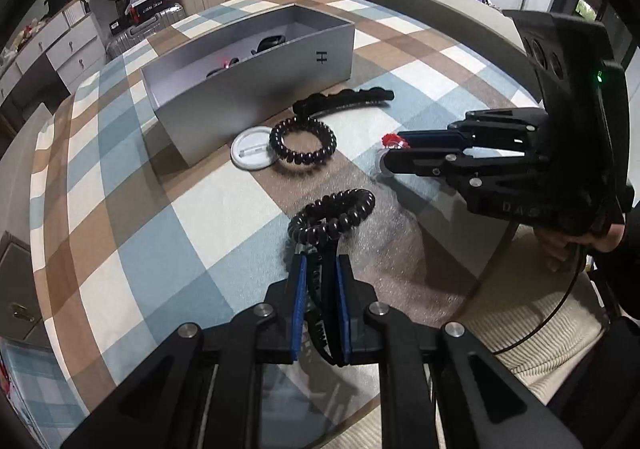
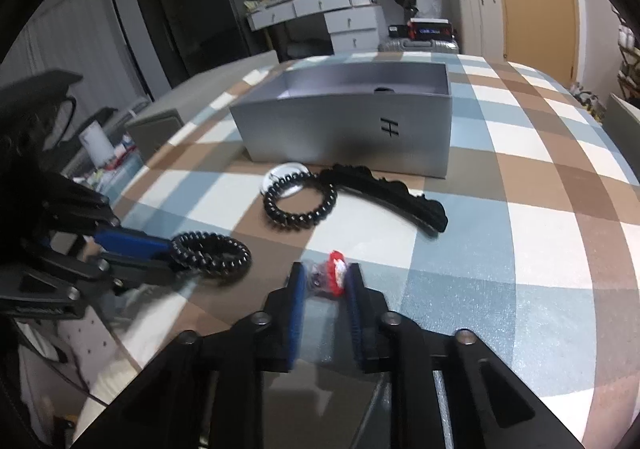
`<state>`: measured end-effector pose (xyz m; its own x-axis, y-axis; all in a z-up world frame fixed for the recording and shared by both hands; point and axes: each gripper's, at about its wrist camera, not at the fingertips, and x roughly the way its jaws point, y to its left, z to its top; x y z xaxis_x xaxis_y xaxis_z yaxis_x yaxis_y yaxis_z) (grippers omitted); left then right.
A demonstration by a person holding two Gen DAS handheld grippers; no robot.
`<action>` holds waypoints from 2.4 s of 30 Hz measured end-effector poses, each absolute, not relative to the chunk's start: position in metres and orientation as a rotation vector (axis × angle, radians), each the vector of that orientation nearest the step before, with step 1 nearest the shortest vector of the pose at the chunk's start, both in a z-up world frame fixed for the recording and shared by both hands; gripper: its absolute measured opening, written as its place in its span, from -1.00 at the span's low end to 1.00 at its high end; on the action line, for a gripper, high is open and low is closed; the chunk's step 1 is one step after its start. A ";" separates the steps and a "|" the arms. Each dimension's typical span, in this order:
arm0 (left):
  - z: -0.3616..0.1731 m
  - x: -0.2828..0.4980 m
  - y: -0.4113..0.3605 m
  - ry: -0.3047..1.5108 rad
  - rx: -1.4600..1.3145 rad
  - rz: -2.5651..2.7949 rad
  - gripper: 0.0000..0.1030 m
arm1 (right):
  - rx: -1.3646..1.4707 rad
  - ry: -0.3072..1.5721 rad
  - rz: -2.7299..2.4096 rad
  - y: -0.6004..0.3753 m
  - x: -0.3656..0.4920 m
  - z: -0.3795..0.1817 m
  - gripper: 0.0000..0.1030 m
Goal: Organize jewelry
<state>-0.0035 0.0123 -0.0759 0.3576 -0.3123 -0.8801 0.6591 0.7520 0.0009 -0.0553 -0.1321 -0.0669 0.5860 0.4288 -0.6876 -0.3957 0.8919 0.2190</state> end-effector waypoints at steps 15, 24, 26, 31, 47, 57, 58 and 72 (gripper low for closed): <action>-0.042 -0.003 0.001 0.989 0.224 -0.797 -0.82 | 0.147 0.737 0.448 -0.169 -0.064 -0.041 -0.67; -0.014 0.024 0.007 0.883 0.179 -0.601 -0.82 | 0.172 0.671 0.465 -0.172 -0.061 -0.014 -0.67; -0.008 0.030 0.007 0.863 0.157 -0.589 -0.82 | 0.160 0.649 0.472 -0.170 -0.057 -0.005 -0.67; 0.009 0.052 0.010 0.802 0.127 -0.531 -0.81 | 0.163 0.597 0.505 -0.168 -0.035 0.022 -0.67; -0.018 0.122 0.002 0.921 0.117 -0.565 -0.82 | 0.124 0.639 0.555 -0.137 0.079 0.040 -0.70; -0.028 0.135 0.000 0.958 0.130 -0.575 -0.82 | 0.103 0.721 0.537 -0.133 0.098 0.002 -0.70; -0.030 0.136 -0.001 0.964 0.132 -0.578 -0.82 | 0.109 0.728 0.539 -0.134 0.100 -0.001 -0.70; -0.033 0.142 0.005 0.972 0.123 -0.534 -0.24 | 0.229 0.768 0.531 -0.148 0.104 -0.014 -0.65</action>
<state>0.1420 0.0052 -0.0325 0.4461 -0.3758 -0.8122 0.4837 0.8649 -0.1345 0.1037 -0.1481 -0.0142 0.5964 0.5346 -0.5988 -0.3715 0.8451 0.3845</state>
